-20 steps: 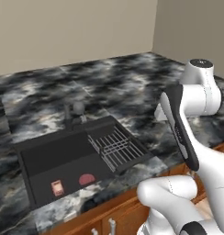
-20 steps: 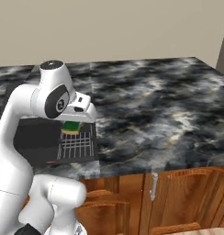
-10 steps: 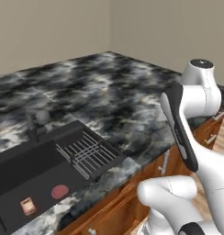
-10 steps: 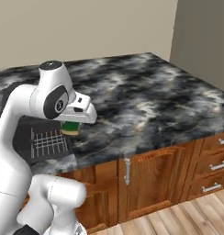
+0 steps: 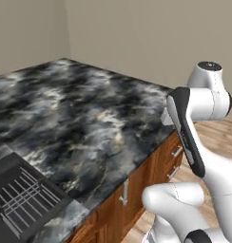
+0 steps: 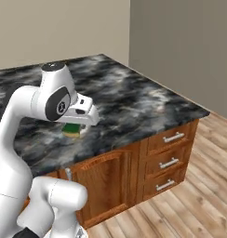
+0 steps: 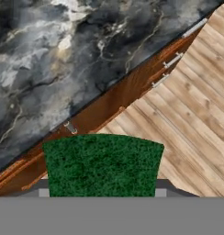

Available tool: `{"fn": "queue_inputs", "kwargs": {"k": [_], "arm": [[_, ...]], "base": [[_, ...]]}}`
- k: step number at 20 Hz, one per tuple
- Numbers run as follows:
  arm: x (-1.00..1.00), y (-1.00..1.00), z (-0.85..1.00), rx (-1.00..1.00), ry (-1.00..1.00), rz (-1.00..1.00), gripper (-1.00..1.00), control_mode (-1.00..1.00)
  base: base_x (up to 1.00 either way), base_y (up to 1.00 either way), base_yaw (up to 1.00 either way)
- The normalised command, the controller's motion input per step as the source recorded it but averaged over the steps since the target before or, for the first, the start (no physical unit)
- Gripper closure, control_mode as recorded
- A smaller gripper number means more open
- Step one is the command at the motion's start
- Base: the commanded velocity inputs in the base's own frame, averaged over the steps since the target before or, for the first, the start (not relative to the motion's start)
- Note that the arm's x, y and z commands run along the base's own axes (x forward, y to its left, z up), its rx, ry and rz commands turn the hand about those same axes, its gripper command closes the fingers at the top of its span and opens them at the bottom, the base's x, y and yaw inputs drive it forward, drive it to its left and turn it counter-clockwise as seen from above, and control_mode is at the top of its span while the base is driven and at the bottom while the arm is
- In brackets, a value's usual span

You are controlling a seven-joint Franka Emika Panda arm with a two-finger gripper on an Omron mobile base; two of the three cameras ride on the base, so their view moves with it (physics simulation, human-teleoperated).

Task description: Pick up the bar soap and sponge from the sink, and place them back in the cabinet, and close the cabinet door.

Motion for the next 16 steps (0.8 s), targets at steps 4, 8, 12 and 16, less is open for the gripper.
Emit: {"fn": "queue_inputs", "kwargs": {"k": [4, 8, 12, 16], "arm": [[0.00, 0.00, 0.00, 0.00, 0.00, 0.00, 1.00, 1.00], [0.00, 0.00, 0.00, 0.00, 0.00, 0.00, 1.00, 1.00], [0.00, 0.00, 0.00, 0.00, 0.00, 0.00, 1.00, 1.00], [0.00, 0.00, 0.00, 0.00, 0.00, 0.00, 1.00, 1.00]], "base": [[0.05, -0.61, -0.53], [0.00, -0.07, -0.73], [0.00, -0.05, -0.73], [0.00, 0.00, -0.72]]}}
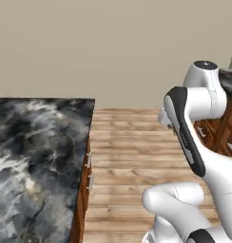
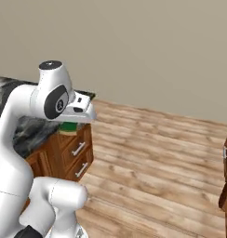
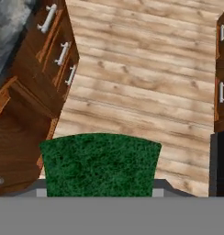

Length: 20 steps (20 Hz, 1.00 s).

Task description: Pick up the bar soap and sponge from the sink, and place them back in the cabinet, and close the cabinet door.

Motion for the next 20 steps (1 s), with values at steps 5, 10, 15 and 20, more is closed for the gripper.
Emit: {"fn": "queue_inputs", "kwargs": {"k": [5, 10, 15, 20], "arm": [[0.00, 0.00, 0.00, 0.00, 0.00, 0.00, 1.00, 1.00], [0.00, 0.00, 0.00, 0.00, 0.00, 0.00, 1.00, 1.00], [0.00, 0.00, 0.00, 0.00, 0.00, 0.00, 1.00, 1.00], [0.00, 0.00, 0.00, 0.00, 0.00, 0.00, 1.00, 1.00]], "base": [[0.00, 0.00, -0.69], [0.00, -0.01, -0.66], [0.00, 0.00, -0.65], [0.01, -0.03, -0.64]]}}
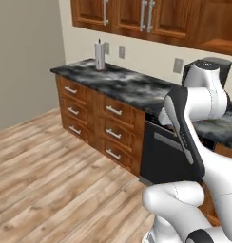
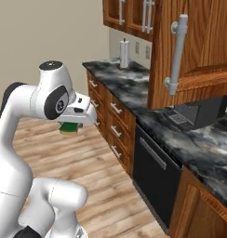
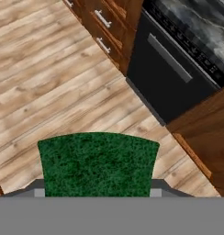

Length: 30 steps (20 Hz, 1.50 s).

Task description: Pick up the bar soap and sponge from the sink, and place them back in the cabinet, and close the cabinet door.

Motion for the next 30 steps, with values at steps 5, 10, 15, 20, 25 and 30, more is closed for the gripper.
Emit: {"fn": "queue_inputs", "kwargs": {"k": [5, 10, 15, 20, 25, 30], "arm": [[0.00, 0.00, 0.00, 0.00, 0.00, 0.00, 1.00, 1.00], [0.00, 0.00, 0.00, 0.00, 0.00, 0.00, 1.00, 1.00], [0.00, 0.00, 0.00, 0.00, 0.00, 0.00, 1.00, 1.00], [0.00, 0.00, 0.00, 0.00, 0.00, 0.00, 1.00, 1.00], [0.00, 0.00, 0.00, 0.00, 0.00, 0.00, 1.00, 1.00], [0.00, 0.00, 0.00, 0.00, 0.00, 0.00, 1.00, 1.00]], "base": [[0.06, -0.13, -0.59], [0.13, 0.06, -0.46], [0.39, 0.51, -0.29], [0.50, 0.77, -0.25], [0.52, 0.10, -0.26], [0.40, 0.03, -0.37]]}}
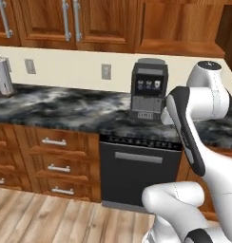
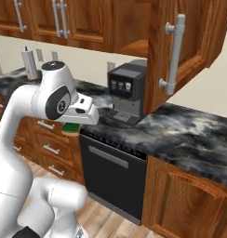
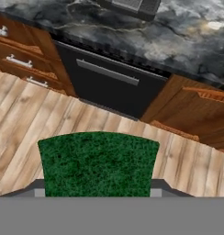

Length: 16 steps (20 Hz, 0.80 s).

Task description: Pick up the bar soap and sponge from the sink, and place them back in the cabinet, and close the cabinet door.

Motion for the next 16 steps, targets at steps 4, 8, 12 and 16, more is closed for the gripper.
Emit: {"fn": "queue_inputs", "kwargs": {"k": [4, 8, 12, 16], "arm": [[0.00, 0.00, 0.00, 0.00, 0.00, 0.00, 1.00, 1.00], [0.00, 0.00, 0.00, 0.00, 0.00, 0.00, 1.00, 1.00], [0.00, 0.00, 0.00, 0.00, 0.00, 0.00, 1.00, 1.00], [0.00, 0.00, 0.00, 0.00, 0.00, 0.00, 1.00, 1.00]], "base": [[0.41, 0.25, -0.31], [0.10, -0.03, -0.12], [0.01, 0.00, -0.15], [0.00, 0.07, -0.25]]}}
